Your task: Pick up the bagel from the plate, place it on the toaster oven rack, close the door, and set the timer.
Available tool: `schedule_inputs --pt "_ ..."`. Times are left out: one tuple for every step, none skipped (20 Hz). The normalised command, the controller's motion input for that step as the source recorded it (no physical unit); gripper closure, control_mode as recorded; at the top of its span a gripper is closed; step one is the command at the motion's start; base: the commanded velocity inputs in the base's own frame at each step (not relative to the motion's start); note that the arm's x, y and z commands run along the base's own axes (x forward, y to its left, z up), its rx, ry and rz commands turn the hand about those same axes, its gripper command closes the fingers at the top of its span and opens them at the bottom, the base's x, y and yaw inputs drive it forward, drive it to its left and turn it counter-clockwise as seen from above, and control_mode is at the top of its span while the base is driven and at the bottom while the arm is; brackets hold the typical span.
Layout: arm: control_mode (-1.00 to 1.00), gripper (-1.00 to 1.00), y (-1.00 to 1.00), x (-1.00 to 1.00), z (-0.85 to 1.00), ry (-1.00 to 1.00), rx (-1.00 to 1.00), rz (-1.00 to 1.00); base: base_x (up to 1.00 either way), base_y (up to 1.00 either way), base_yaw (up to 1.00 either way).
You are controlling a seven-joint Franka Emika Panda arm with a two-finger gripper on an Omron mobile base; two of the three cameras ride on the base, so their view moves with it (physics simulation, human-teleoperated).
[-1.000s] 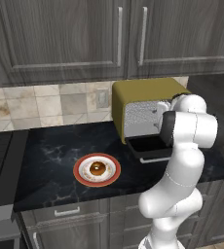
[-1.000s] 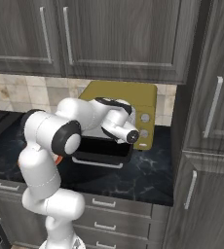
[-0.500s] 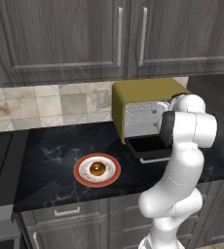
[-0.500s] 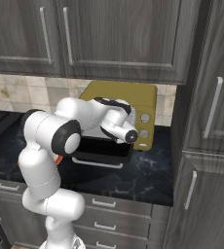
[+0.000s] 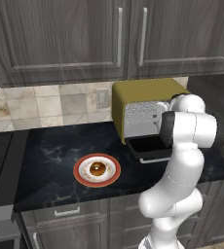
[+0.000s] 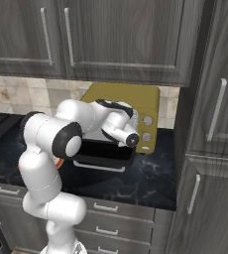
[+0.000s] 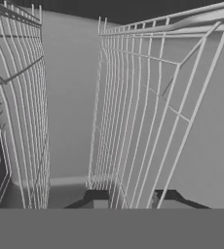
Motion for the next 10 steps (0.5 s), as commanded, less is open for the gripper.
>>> schedule_inputs --pt "-1.0 1.0 0.0 0.0 -0.76 0.01 0.01 0.0 0.0 0.0 0.0" --pt "-1.0 1.0 -0.09 0.0 -0.61 0.19 0.01 0.01 0.0 0.0 0.0" --pt "-1.0 1.0 -0.22 0.0 -0.51 0.29 0.04 0.01 0.0 0.0 0.0" --pt "-1.0 1.0 -0.31 -0.12 -0.49 0.35 0.04 0.01 0.0 0.0 0.0" --pt "-1.0 1.0 -0.37 -0.35 -0.49 0.39 0.02 0.0 0.0 0.0 0.0" --pt "-1.0 1.0 -0.38 -0.5 -0.56 0.46 0.0 0.0 0.0 0.0 0.0" --pt "-1.0 1.0 -0.43 -0.65 -0.66 0.53 0.0 0.0 0.0 0.0 0.0" --pt "-1.0 1.0 -0.45 -0.81 -0.78 0.57 0.0 0.0 0.0 0.0 0.0" --pt "-1.0 1.0 -0.45 -1.0 -0.99 0.61 0.0 0.0 0.0 0.0 0.0" --pt "-1.0 1.0 -0.4 -1.0 -1.0 0.57 -0.03 0.01 0.0 0.0 0.0"
